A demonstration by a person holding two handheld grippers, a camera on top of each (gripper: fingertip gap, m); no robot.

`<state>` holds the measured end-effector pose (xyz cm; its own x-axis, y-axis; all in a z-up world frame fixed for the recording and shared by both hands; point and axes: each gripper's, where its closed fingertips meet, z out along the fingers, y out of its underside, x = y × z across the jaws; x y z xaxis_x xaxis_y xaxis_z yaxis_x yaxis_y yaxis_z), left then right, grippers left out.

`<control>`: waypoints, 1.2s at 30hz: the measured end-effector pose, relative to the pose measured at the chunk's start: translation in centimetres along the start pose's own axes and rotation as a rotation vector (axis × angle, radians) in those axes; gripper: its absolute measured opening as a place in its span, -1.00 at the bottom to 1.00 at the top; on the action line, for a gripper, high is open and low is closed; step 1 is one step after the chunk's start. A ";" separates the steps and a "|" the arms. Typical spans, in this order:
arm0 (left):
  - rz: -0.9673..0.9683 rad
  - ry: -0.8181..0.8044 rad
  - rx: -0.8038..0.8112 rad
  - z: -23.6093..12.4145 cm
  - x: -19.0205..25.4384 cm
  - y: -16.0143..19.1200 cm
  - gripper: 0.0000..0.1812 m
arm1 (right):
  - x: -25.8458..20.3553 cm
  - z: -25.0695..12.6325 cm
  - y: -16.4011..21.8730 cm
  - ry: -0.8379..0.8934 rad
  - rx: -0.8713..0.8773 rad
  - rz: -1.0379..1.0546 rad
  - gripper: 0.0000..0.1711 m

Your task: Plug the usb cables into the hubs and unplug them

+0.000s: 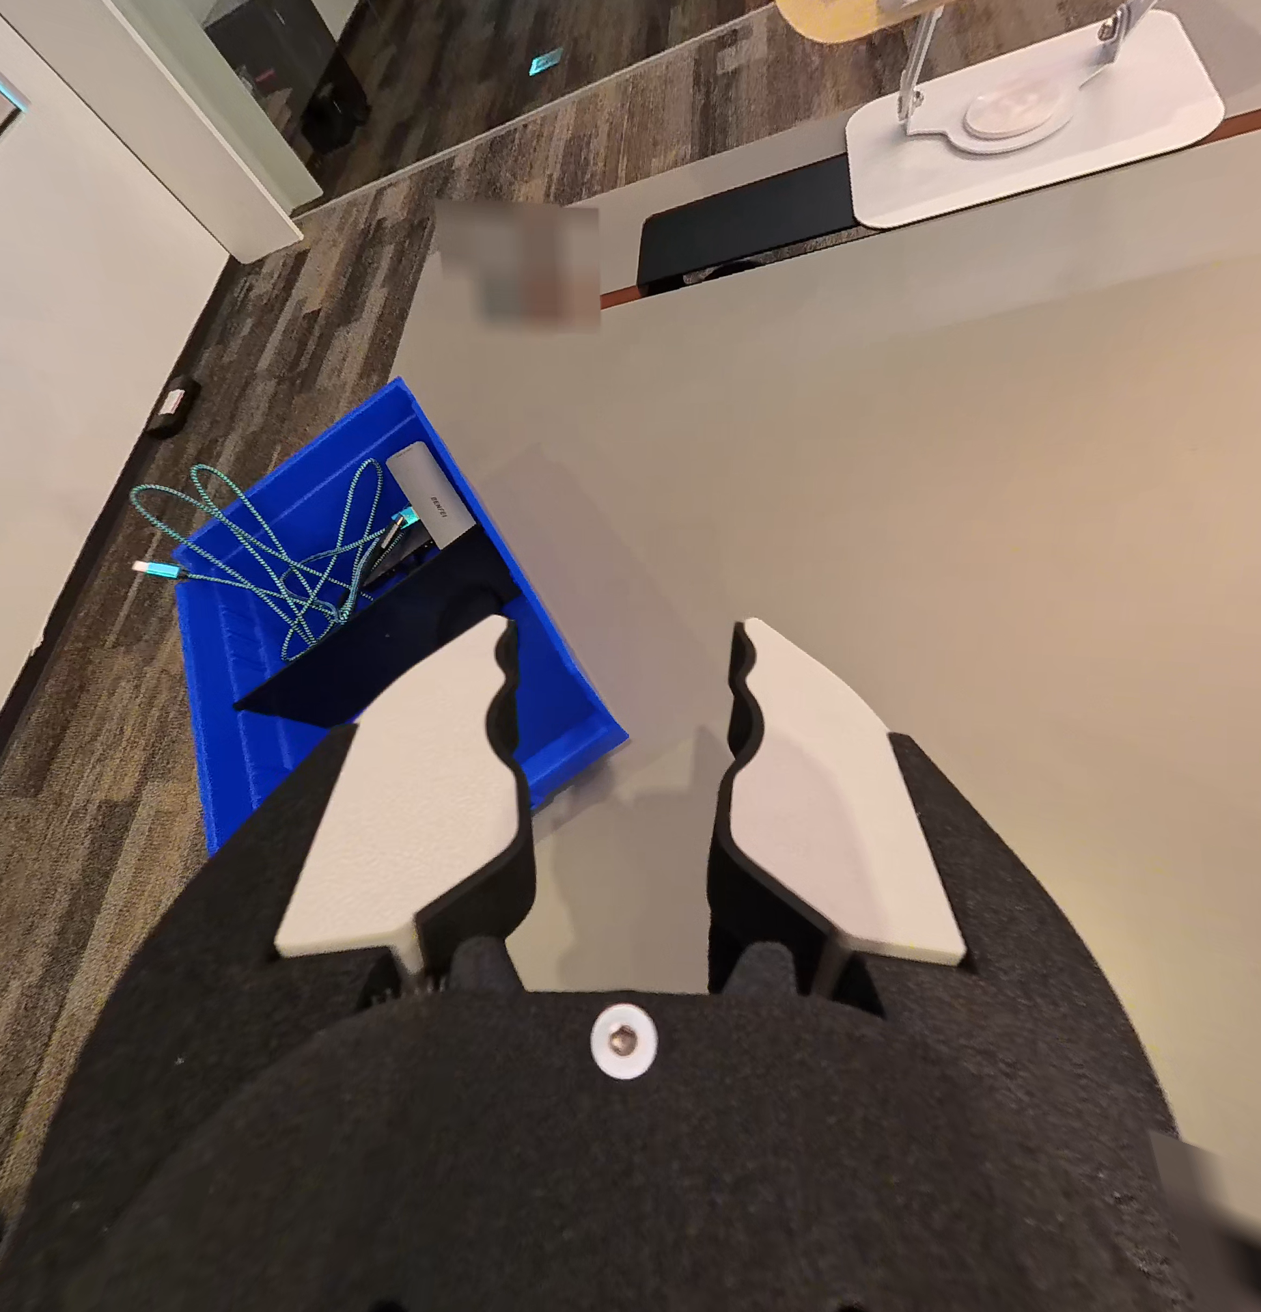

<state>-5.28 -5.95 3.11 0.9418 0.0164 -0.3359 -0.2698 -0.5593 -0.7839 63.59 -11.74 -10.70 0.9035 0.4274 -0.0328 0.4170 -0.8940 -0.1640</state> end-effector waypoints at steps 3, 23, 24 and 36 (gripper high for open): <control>-0.006 0.020 -0.002 0.6 0.1 0.4 -0.37 | -1.3 -0.6 0.6 -0.005 -0.008 0.147 -0.97; -0.016 0.025 0.017 0.3 -1.2 1.1 -0.39 | 1.7 1.7 -7.2 0.057 0.219 0.209 -0.87; -0.007 0.031 0.015 0.2 -0.9 1.1 -0.38 | 2.5 2.5 -7.9 0.092 0.218 0.222 -0.87; 0.001 0.025 0.030 -0.5 -1.0 0.8 -0.39 | 5.1 6.3 -1.1 0.304 -0.154 0.280 -1.00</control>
<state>-6.35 -6.83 3.10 0.9463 -0.0053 -0.3234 -0.2761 -0.5341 -0.7991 67.11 -7.75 -16.95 0.9623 0.1279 0.2400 0.1414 -0.9891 -0.0399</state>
